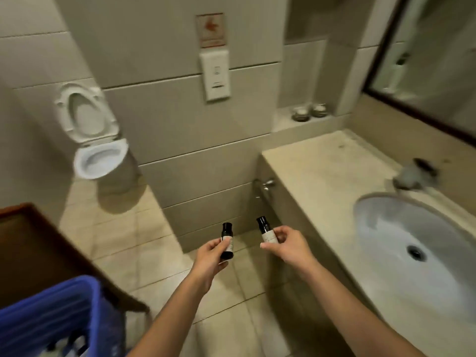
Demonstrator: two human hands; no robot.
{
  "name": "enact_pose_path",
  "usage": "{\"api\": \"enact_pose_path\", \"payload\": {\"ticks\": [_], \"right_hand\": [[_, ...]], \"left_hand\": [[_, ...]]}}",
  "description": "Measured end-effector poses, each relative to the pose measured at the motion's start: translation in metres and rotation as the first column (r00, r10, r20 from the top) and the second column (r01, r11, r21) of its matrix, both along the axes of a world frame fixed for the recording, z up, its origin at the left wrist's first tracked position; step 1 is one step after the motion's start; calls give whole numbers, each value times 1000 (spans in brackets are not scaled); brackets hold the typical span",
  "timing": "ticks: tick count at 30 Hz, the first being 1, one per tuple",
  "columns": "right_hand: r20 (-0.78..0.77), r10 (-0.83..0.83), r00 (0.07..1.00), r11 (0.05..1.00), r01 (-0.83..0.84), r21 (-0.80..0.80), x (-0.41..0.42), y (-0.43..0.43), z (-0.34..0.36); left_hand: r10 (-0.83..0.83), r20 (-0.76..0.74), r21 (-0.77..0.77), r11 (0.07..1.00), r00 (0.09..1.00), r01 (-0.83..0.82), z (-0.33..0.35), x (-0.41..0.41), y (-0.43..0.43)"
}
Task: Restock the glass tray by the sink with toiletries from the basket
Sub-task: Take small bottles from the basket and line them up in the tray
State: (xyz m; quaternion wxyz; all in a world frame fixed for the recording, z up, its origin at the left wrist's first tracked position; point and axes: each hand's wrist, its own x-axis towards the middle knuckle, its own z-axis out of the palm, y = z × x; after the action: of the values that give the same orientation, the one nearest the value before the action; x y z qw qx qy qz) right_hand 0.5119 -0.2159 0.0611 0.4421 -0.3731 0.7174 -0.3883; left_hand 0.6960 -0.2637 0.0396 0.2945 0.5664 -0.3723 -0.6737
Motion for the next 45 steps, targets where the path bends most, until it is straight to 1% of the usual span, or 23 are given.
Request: {"api": "enact_pose_path", "payload": {"ticks": [3, 6, 8, 10, 12, 17, 21, 23, 26, 29, 32, 35, 39, 41, 45], "right_hand": [[10, -208, 978, 978, 208, -17, -85, 49, 5], [-21, -410, 912, 912, 409, -27, -171, 111, 5], [-34, -519, 854, 855, 518, -27, -217, 150, 3], [-37, -638, 769, 770, 638, -17, -257, 193, 1], [-36, -732, 680, 681, 732, -13, -287, 232, -2], [17, -891, 455, 455, 891, -6, -328, 314, -13], [-3, -943, 332, 332, 943, 7, -344, 358, -21], [-38, -955, 295, 296, 955, -7, -351, 372, -21], [-92, -973, 213, 217, 976, -34, -364, 384, -18], [-88, -986, 143, 146, 989, -26, -379, 391, -15], [-69, -993, 94, 94, 996, 8, -399, 391, -16], [-80, -994, 68, 68, 998, 10, -421, 385, -21], [-88, -996, 10, 9, 1000, 2, -445, 377, -28], [-95, -996, 6, 5, 1000, 13, -456, 376, -32], [-113, -993, 15, 13, 1000, 18, -480, 380, -42]], "left_hand": [[-113, -42, 7, 994, 993, 113, -1, -96, 19], [-236, -101, 26, 971, 967, 240, 0, -199, 49], [-344, -114, 29, 936, 932, 350, -1, -255, 69], [-474, -97, 40, 877, 875, 479, 3, -306, 95], [-593, -89, 44, 800, 800, 598, 6, -348, 120], [-806, -84, 50, 584, 587, 810, 4, -427, 172], [-892, -110, 72, 432, 438, 899, -1, -477, 205], [-918, -150, 75, 361, 368, 930, -2, -498, 220], [-934, -223, 90, 265, 279, 960, -4, -533, 235], [-941, -273, 97, 181, 202, 979, -2, -567, 244], [-952, -284, 83, 97, 117, 992, 0, -602, 244], [-950, -300, 57, 65, 80, 996, -4, -636, 244], [-960, -268, 47, 66, 76, 997, -16, -660, 252], [-968, -242, 46, 61, 71, 997, -25, -665, 257], [-977, -189, 10, 95, 95, 995, -39, -677, 267]]}}
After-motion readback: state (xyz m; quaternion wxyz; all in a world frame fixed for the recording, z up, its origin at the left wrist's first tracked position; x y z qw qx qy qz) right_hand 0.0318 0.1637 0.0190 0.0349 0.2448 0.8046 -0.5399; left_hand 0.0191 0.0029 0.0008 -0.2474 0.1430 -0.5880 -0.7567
